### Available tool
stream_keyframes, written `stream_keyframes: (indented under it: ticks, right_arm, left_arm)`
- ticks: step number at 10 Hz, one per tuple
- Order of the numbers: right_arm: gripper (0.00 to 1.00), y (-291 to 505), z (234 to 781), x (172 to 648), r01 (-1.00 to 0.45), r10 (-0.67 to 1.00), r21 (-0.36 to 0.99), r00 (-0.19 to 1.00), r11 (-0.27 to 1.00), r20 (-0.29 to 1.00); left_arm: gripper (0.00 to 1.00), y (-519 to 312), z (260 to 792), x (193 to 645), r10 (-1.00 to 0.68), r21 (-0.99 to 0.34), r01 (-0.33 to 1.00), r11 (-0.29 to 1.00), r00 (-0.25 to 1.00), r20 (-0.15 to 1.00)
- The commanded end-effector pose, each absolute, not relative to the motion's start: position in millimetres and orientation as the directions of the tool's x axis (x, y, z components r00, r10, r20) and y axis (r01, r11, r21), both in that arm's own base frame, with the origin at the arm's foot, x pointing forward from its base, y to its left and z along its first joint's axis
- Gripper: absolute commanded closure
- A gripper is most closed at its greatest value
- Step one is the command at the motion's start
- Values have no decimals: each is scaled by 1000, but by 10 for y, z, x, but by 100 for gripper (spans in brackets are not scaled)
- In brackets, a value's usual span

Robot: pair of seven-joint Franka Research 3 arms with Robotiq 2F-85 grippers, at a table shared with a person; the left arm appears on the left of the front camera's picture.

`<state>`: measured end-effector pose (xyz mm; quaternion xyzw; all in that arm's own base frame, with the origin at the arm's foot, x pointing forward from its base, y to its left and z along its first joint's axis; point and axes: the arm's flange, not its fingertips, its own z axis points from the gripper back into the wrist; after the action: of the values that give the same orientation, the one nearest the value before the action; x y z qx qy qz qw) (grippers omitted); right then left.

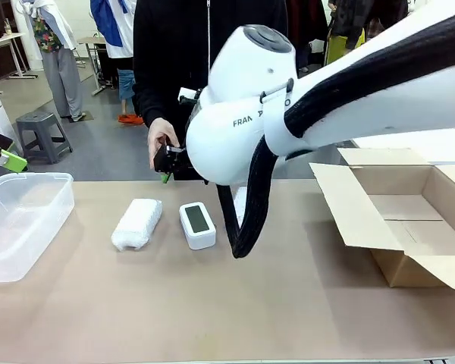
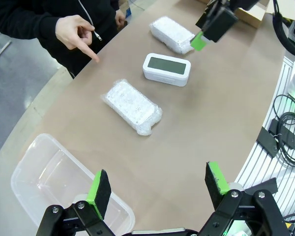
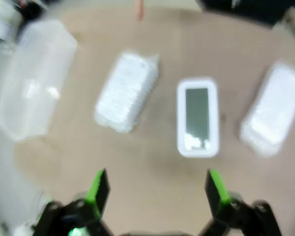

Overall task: Separate and place wrapped and unwrapped clocks.
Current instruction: Pick up the Digital clock indicated by the person.

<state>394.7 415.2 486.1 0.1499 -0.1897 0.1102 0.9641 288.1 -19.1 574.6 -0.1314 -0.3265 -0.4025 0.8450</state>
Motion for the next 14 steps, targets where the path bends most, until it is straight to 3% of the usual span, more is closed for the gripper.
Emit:
stream_keyframes:
  ticks: [1,3,5,8,14]
  right_arm:
    - [0,5551,4970,4113,-19,-29,238,980,971,198]
    - [0,5857,4703,4302,79,-127,242,973,967,190]
    - [0,6055,4331,4355,99,-176,271,945,957,276]
    - [0,6079,4021,4431,63,-115,211,963,976,244]
    - [0,5945,3910,4803,42,-55,102,989,994,136]
  left_arm:
    - [0,-183,5741,2882,-589,34,771,636,457,666]
    - [0,-183,5741,2882,-589,34,771,636,457,666]
    - [0,-183,5741,2882,-589,34,771,636,457,666]
    - [0,-183,5741,2882,-589,34,771,636,457,666]
    - [0,-183,5741,2882,-589,34,771,636,457,666]
